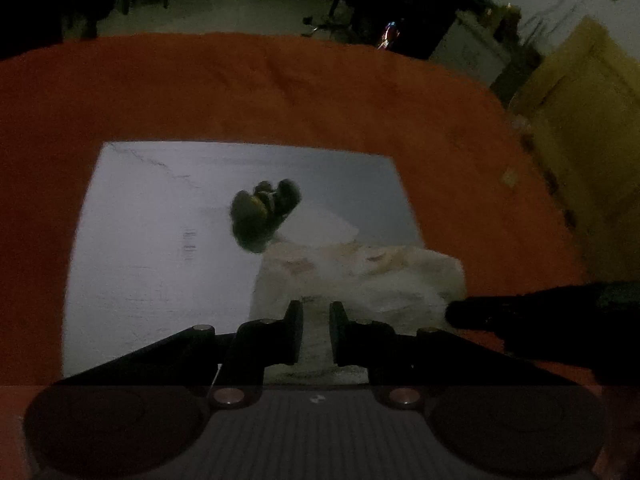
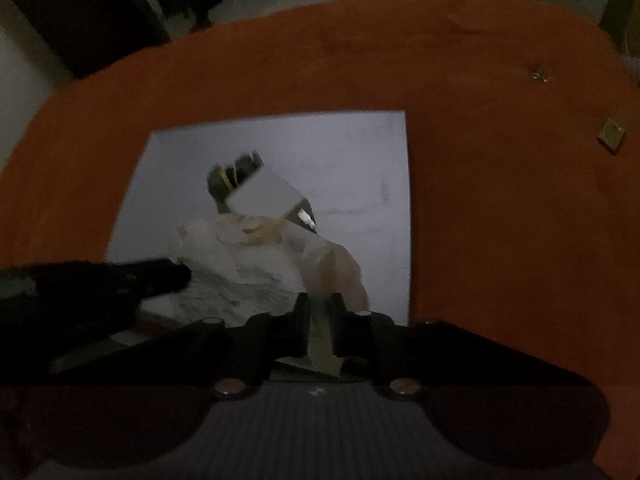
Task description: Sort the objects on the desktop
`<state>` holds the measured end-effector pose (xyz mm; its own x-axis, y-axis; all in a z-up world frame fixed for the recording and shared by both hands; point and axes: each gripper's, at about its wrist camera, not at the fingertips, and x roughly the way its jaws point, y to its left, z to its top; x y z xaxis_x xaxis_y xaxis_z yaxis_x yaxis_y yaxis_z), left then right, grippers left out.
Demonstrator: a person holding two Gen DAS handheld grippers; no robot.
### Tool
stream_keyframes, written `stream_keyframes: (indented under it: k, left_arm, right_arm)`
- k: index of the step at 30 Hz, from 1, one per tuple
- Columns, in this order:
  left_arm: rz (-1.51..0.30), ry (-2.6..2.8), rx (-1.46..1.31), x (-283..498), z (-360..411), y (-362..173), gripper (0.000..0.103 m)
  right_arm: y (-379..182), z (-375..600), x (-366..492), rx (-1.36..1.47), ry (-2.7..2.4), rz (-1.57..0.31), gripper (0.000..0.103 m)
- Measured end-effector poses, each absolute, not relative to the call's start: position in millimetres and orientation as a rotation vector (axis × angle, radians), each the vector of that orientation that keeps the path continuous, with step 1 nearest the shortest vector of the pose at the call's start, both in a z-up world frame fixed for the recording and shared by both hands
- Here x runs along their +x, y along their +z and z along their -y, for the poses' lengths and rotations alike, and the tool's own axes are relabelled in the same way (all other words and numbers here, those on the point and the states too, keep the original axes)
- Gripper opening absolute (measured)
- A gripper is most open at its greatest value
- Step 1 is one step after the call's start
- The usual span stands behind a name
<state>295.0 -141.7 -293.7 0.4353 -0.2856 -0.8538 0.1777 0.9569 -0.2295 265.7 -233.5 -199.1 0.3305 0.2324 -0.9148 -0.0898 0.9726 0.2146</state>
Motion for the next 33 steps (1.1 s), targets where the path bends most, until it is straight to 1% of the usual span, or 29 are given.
stream_keyframes:
  k: [2, 3, 4, 5, 6, 7, 9, 10, 15, 17, 18, 19, 20, 21, 22, 23, 24, 25, 26, 28, 33]
  left_arm:
    - [-1.080, -0.272, -0.104, 296.2, 138.1, -296.8, 0.014]
    - [-1.078, -0.267, -0.107, 297.0, 135.6, -297.8, 0.016]
    - [-1.076, -0.259, -0.107, 297.7, 133.0, -298.5, 0.022]
    - [-1.070, -0.243, -0.097, 298.2, 130.3, -298.2, 0.044]
    - [-1.062, -0.231, -0.095, 298.6, 127.6, -297.8, 0.065]
    - [-1.054, -0.218, -0.093, 299.0, 124.9, -297.5, 0.069]
    - [-1.054, -0.220, -0.099, 300.9, 120.4, -298.3, 0.069]
    - [-1.060, -0.229, -0.106, 302.3, 118.6, -299.4, 0.070]
    - [-1.088, -0.248, -0.132, 302.1, 118.9, -307.8, 0.070]
    - [-1.087, -0.260, -0.128, 300.7, 122.4, -310.6, 0.070]
    - [-1.085, -0.270, -0.131, 300.3, 124.1, -311.9, 0.069]
    - [-1.084, -0.279, -0.134, 300.4, 125.7, -313.1, 0.067]
    - [-1.081, -0.279, -0.139, 300.2, 127.3, -314.2, 0.064]
    - [-1.078, -0.282, -0.148, 300.3, 128.6, -314.9, 0.055]
    - [-1.072, -0.293, -0.156, 300.5, 129.8, -315.3, 0.047]
    - [-1.065, -0.311, -0.159, 301.0, 131.3, -315.2, 0.035]
    - [-1.055, -0.328, -0.154, 300.7, 132.4, -314.4, 0.032]
    - [-1.037, -0.334, -0.142, 299.6, 132.7, -313.5, 0.028]
    - [-1.024, -0.337, -0.130, 298.7, 132.3, -313.5, 0.021]
    - [-1.028, -0.350, -0.131, 298.6, 129.8, -315.0, 0.019]
    - [-1.000, -0.341, -0.157, 294.1, 123.7, -304.4, 0.018]
  right_arm:
    - [-207.3, 235.7, 269.3, 0.147, 0.182, -1.231, 0.016]
    - [-209.7, 238.9, 271.3, 0.168, 0.171, -1.237, 0.026]
    - [-212.1, 242.1, 273.3, 0.190, 0.160, -1.244, 0.045]
    - [-213.1, 246.6, 275.5, 0.213, 0.132, -1.250, 0.056]
    - [-214.1, 251.2, 277.6, 0.236, 0.104, -1.256, 0.070]
    - [-215.0, 257.6, 278.9, 0.273, 0.092, -1.251, 0.076]
    - [-214.8, 265.6, 283.8, 0.326, 0.087, -1.248, 0.083]
    - [-214.8, 268.6, 286.3, 0.345, 0.090, -1.250, 0.083]
    - [-219.9, 262.8, 290.9, 0.318, 0.095, -1.245, 0.083]
    - [-220.6, 258.9, 287.1, 0.317, 0.115, -1.258, 0.075]
    - [-220.2, 256.9, 285.6, 0.310, 0.125, -1.259, 0.067]
    - [-220.5, 253.5, 284.7, 0.291, 0.143, -1.256, 0.050]
    - [-220.9, 250.2, 283.8, 0.271, 0.160, -1.252, 0.041]
    - [-221.2, 247.6, 283.2, 0.256, 0.173, -1.250, 0.028]
    - [-221.4, 245.5, 282.4, 0.244, 0.183, -1.243, 0.022]
    - [-220.8, 244.8, 281.9, 0.240, 0.184, -1.231, 0.022]
    - [-220.2, 244.0, 281.3, 0.236, 0.184, -1.218, 0.018]
    - [-219.6, 243.3, 280.8, 0.232, 0.184, -1.205, 0.018]
    - [-219.0, 243.4, 280.4, 0.228, 0.183, -1.200, 0.017]
    - [-216.1, 244.7, 279.1, 0.233, 0.183, -1.191, 0.017]
    - [-200.9, 245.4, 277.4, 0.241, 0.193, -1.169, 0.017]
